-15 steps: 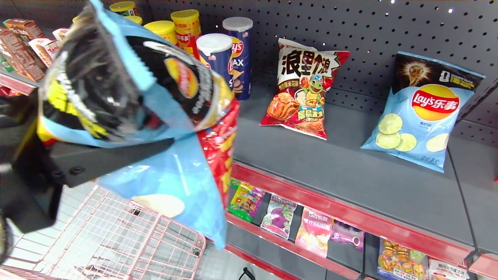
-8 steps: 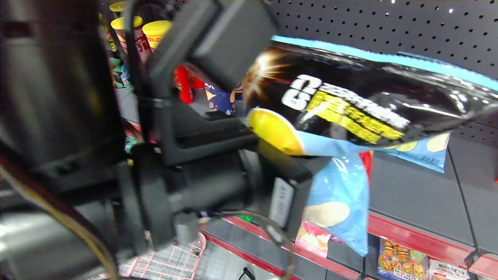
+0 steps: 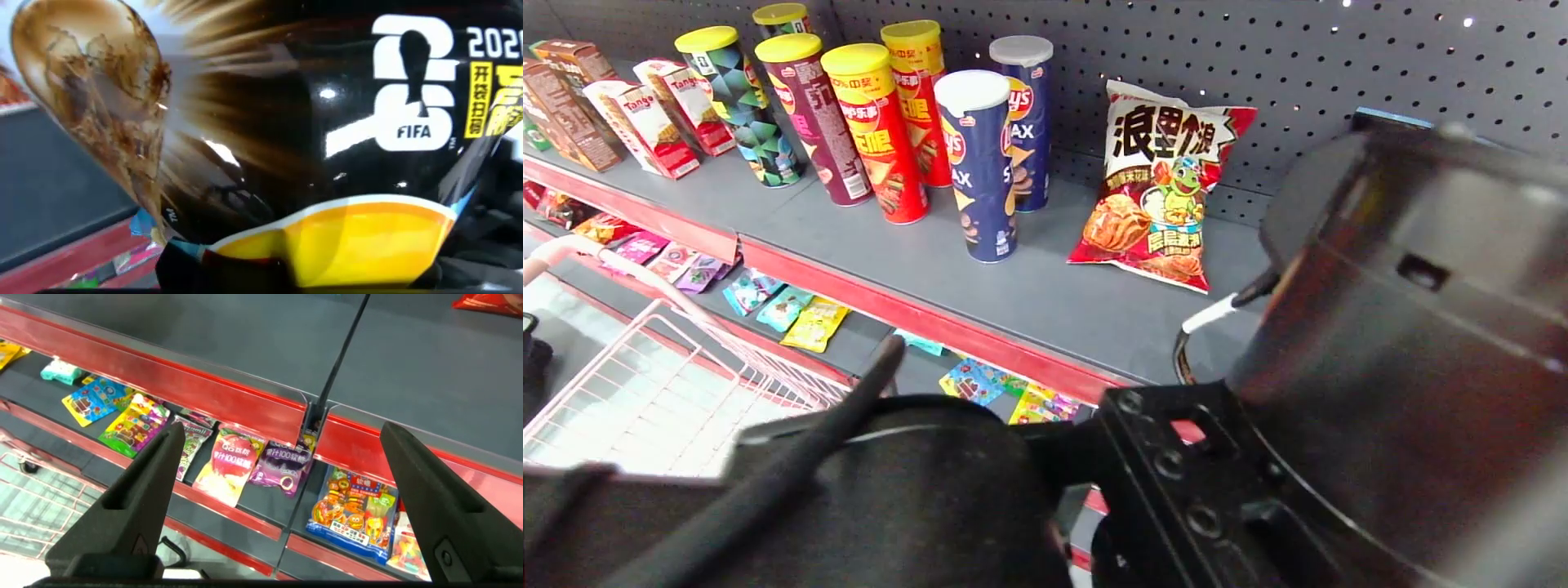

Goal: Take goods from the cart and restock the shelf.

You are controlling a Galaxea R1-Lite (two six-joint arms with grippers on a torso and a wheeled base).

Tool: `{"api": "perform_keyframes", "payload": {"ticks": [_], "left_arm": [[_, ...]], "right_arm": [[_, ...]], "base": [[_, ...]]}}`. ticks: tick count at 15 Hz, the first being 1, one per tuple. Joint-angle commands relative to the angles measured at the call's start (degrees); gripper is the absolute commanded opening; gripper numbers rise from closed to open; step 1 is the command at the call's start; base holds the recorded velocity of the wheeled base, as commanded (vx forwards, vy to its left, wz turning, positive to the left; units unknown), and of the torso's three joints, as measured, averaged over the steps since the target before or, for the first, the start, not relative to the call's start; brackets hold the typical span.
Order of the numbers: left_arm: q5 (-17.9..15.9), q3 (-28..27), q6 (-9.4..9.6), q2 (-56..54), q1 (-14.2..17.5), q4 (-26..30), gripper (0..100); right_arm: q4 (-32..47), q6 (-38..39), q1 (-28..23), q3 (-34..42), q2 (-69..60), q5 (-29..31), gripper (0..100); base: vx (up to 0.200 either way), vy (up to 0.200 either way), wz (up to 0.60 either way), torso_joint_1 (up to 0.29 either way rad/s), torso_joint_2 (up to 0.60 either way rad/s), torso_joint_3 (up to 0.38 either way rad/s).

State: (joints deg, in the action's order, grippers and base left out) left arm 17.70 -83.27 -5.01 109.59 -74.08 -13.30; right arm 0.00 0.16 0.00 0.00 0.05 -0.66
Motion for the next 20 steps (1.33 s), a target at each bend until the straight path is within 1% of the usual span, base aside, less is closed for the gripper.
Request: {"api": "perform_keyframes", "payload": {"ticks": [1, 2, 3, 4, 6, 7, 8, 9, 10, 12, 13, 14, 15, 16, 17, 18, 20], "left_arm": [[0.9, 0.2, -0.09, 3.6, 0.8, 0.1, 0], [1.0, -0.1, 0.00, 4.0, 1.5, 0.3, 0], [1.0, -0.2, 0.00, 4.1, 1.5, 0.5, 0], [1.1, -1.8, 0.00, 5.3, 2.5, 1.9, 0], [1.5, -2.0, 0.00, 5.5, 2.5, 1.9, 0], [1.7, -1.5, 0.00, 4.9, 2.5, 1.8, 0], [2.3, 0.3, -0.09, 2.4, 2.5, 2.1, 0], [2.3, 2.3, -0.09, -0.3, 2.5, 2.7, 0], [2.3, 8.9, 0.26, -8.0, 4.3, 6.1, 0], [1.6, 20.6, 0.26, -21.8, 10.0, 15.0, 0], [1.6, 26.6, 0.18, -28.2, 13.3, 18.6, 0], [1.6, 31.9, 0.18, -34.2, 17.1, 21.0, 0], [1.2, 35.7, 0.18, -39.9, 22.0, 23.3, 0], [-0.7, 37.4, 0.18, -45.0, 28.5, 26.4, 0], [-3.9, 37.2, 0.26, -49.3, 34.9, 29.4, 0], [-8.8, 36.1, 0.35, -53.6, 42.9, 32.0, 0], [-16.1, 34.2, 1.32, -59.1, 56.9, 32.5, 0]], "right_arm": [[0.0, 0.0, 0.0, 0.0, 0.0, 0.0, 100], [0.0, 0.0, 0.0, 0.0, 0.0, 0.0, 100], [0.0, 0.0, 0.0, 0.0, 0.0, 0.0, 100], [0.0, 0.0, 0.0, 0.0, 0.0, 0.0, 100], [0.0, 0.0, 0.0, 0.0, 0.0, 0.0, 100], [0.0, 0.0, 0.0, 0.0, 0.0, 0.0, 100], [0.0, 0.0, 0.0, 0.0, 0.0, 0.0, 100], [0.0, 0.0, 0.0, 0.0, 0.0, 0.0, 100], [0.0, 0.0, 0.0, 0.0, 0.0, 0.0, 100], [0.0, 0.0, 0.0, 0.0, 0.0, 0.0, 100], [0.0, 0.0, 0.0, 0.0, 0.0, 0.0, 100], [0.0, 0.0, 0.0, 0.0, 0.0, 0.0, 100], [0.0, 0.0, 0.0, 0.0, 0.0, 0.0, 100], [0.0, 0.0, 0.0, 0.0, 0.0, 0.0, 100], [0.0, 0.0, 0.0, 0.0, 0.0, 0.0, 100], [0.0, 0.0, 0.0, 0.0, 0.0, 0.0, 100], [0.0, 0.0, 0.0, 0.0, 0.0, 0.0, 100]], "base": [[0.000, 0.000, 0.00, 0.000, 0.00, 0.000], [0.000, 0.000, 0.00, 0.000, 0.00, 0.000], [0.000, 0.000, 0.00, 0.000, 0.00, 0.000], [0.000, 0.000, 0.00, 0.000, 0.00, 0.000], [0.000, 0.000, 0.00, 0.000, 0.00, 0.000], [0.000, 0.000, 0.00, 0.000, 0.00, 0.000], [0.000, 0.000, 0.00, 0.000, 0.00, 0.000], [0.000, 0.000, 0.00, 0.000, 0.00, 0.000], [0.000, 0.000, 0.00, 0.000, 0.00, 0.000], [0.000, 0.000, 0.00, 0.000, 0.00, 0.000], [0.000, 0.000, 0.00, 0.000, 0.00, 0.000], [0.000, 0.000, 0.00, 0.000, 0.00, 0.000], [0.000, 0.000, 0.00, 0.000, 0.00, 0.000], [0.000, 0.000, 0.00, 0.000, 0.00, 0.000], [0.000, 0.000, 0.00, 0.000, 0.00, 0.000], [0.000, 0.000, 0.00, 0.000, 0.00, 0.000], [0.000, 0.000, 0.00, 0.000, 0.00, 0.000]]}}
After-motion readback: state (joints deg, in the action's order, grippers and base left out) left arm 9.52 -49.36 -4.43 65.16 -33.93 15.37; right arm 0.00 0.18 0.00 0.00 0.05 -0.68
